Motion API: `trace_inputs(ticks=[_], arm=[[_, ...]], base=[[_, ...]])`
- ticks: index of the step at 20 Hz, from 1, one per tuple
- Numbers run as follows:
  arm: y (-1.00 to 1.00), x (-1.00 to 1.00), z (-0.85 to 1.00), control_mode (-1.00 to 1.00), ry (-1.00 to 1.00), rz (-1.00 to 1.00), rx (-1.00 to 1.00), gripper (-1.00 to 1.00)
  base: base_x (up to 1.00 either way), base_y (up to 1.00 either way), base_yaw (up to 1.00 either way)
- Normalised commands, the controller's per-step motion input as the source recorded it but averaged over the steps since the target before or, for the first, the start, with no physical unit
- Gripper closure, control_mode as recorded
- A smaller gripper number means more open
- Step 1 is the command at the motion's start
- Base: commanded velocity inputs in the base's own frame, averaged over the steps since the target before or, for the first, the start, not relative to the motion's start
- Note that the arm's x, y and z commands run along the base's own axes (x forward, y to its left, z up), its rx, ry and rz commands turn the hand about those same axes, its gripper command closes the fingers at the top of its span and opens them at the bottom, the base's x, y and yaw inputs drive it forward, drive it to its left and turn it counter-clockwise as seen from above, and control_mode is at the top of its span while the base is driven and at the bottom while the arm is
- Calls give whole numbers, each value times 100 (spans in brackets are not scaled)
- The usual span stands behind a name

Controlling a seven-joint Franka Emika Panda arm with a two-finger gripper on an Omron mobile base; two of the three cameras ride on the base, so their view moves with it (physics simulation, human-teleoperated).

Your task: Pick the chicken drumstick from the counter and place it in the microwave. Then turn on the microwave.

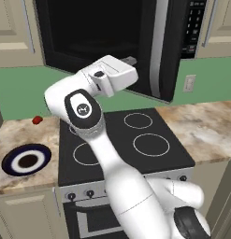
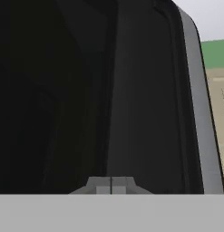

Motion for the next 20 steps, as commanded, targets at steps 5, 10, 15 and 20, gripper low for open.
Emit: trace_inputs(ticks=[5, 10, 15, 20], arm=[[-58, 36, 9, -100, 0, 31, 10, 100], [-59, 40, 6, -100, 0, 34, 8, 100], [-53, 40, 1, -100, 0, 35, 4, 100], [-19, 35, 0, -100, 0, 34, 0, 100]], base=[[0, 0, 0], [0, 0, 0], [0, 0, 0], [0, 0, 0]])
